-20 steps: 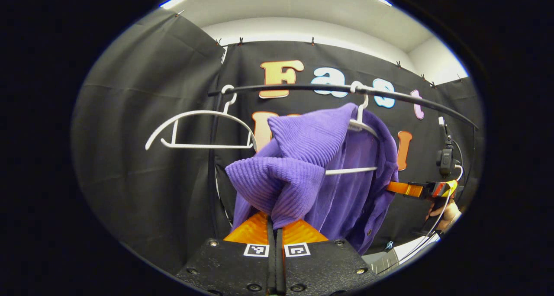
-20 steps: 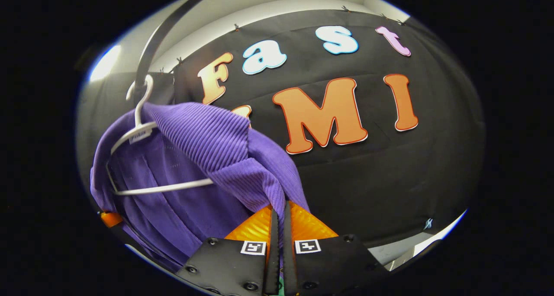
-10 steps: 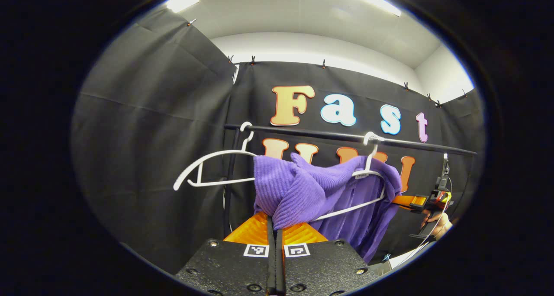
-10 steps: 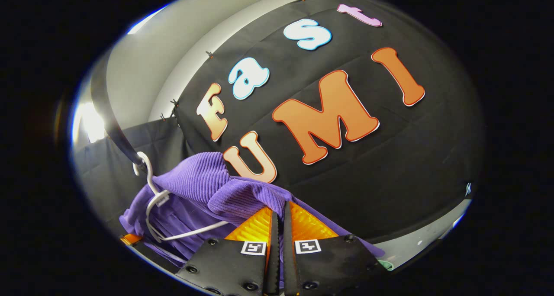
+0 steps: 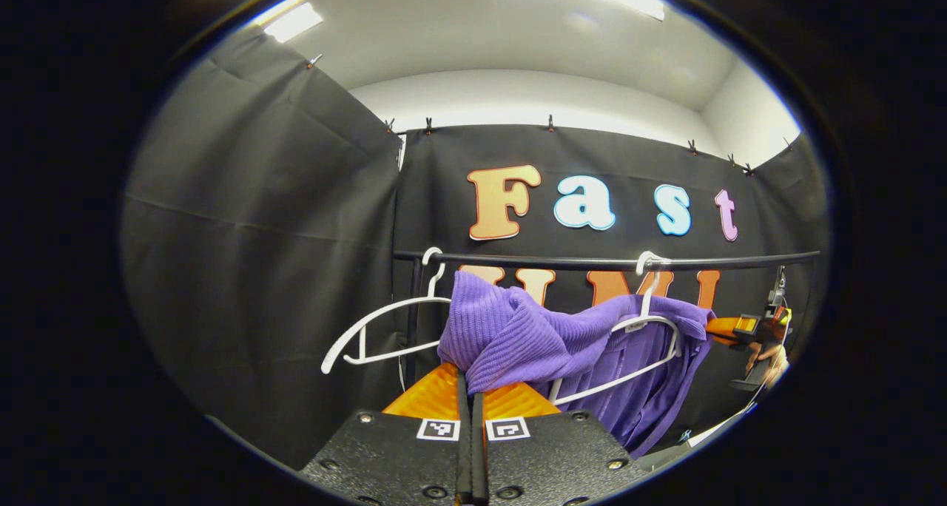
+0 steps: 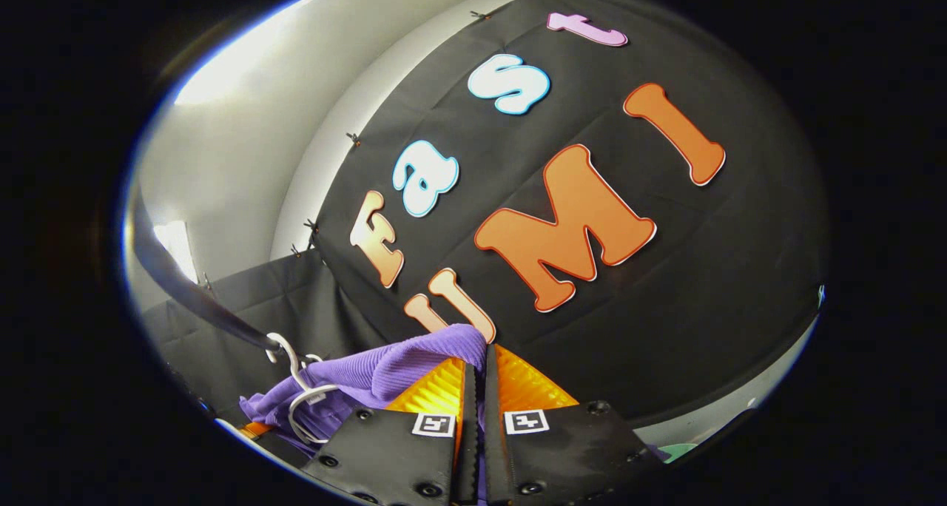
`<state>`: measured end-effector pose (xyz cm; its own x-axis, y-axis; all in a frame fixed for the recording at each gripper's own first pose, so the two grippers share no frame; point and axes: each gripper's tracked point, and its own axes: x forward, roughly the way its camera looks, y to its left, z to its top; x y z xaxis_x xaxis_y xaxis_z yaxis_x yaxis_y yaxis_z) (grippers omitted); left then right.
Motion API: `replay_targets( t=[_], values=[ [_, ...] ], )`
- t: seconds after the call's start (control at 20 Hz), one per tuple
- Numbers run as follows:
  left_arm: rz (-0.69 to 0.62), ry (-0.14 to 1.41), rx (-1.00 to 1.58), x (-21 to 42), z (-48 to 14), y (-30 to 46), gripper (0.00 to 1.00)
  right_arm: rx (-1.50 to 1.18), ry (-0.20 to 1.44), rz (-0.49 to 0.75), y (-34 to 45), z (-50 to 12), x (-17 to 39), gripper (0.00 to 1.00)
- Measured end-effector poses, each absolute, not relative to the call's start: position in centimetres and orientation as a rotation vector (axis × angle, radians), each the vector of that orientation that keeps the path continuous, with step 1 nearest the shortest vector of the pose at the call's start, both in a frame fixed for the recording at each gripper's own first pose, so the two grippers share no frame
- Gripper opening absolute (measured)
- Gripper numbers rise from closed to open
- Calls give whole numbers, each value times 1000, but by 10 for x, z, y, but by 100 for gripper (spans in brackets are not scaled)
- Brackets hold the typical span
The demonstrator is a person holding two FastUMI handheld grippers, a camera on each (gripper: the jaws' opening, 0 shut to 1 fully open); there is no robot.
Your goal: Grasp the clothes on the hanger with both hands and then place them into the laundry hamper below.
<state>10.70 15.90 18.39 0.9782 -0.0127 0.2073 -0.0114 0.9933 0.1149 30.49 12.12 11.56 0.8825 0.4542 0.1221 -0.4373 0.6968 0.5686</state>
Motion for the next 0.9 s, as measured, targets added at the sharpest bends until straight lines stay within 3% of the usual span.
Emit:
replay_targets(
  t=[0.4, 0.9],
  values=[
    [14, -184, 82, 127, 176, 174, 0, 628, 8, 501, 126, 148, 338, 11],
    [27, -127, 44, 159, 158, 192, 0, 579, 76, 446, 137, 146, 373, 11]
  ],
)
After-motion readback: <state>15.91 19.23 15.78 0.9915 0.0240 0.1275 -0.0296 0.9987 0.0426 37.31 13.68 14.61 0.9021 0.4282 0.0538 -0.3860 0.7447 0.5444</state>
